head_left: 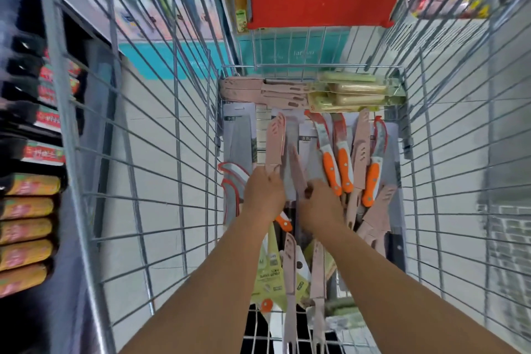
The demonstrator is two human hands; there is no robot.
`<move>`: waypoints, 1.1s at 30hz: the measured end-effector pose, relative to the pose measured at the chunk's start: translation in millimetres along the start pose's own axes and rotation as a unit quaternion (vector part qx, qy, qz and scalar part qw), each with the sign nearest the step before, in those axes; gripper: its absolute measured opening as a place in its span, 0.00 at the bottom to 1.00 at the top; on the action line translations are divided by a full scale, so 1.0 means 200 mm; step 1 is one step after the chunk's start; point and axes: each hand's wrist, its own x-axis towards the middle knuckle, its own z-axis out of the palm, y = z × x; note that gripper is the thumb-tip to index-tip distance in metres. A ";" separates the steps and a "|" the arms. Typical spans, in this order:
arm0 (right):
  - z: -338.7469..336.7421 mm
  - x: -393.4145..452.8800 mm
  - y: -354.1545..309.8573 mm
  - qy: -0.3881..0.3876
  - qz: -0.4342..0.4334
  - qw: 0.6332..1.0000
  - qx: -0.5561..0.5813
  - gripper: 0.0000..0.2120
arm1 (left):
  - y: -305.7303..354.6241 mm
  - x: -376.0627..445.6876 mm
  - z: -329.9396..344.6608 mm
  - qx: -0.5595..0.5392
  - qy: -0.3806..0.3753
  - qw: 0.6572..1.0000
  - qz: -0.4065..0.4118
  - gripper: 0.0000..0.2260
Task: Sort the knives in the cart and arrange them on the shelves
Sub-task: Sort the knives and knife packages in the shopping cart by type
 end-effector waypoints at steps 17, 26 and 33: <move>-0.18 0.14 -0.37 -0.135 -0.156 0.963 0.175 0.18 | 0.16 0.12 -0.05 -0.476 -0.089 0.861 -0.155 0.08; -0.32 0.45 -0.53 -0.082 -0.334 0.932 -0.114 0.29 | 0.34 0.30 -0.09 -0.339 -0.041 0.938 -0.063 0.10; -0.36 0.68 -0.61 0.061 -0.435 0.830 -0.343 0.43 | 0.15 0.30 -0.07 0.076 0.093 0.992 0.034 0.17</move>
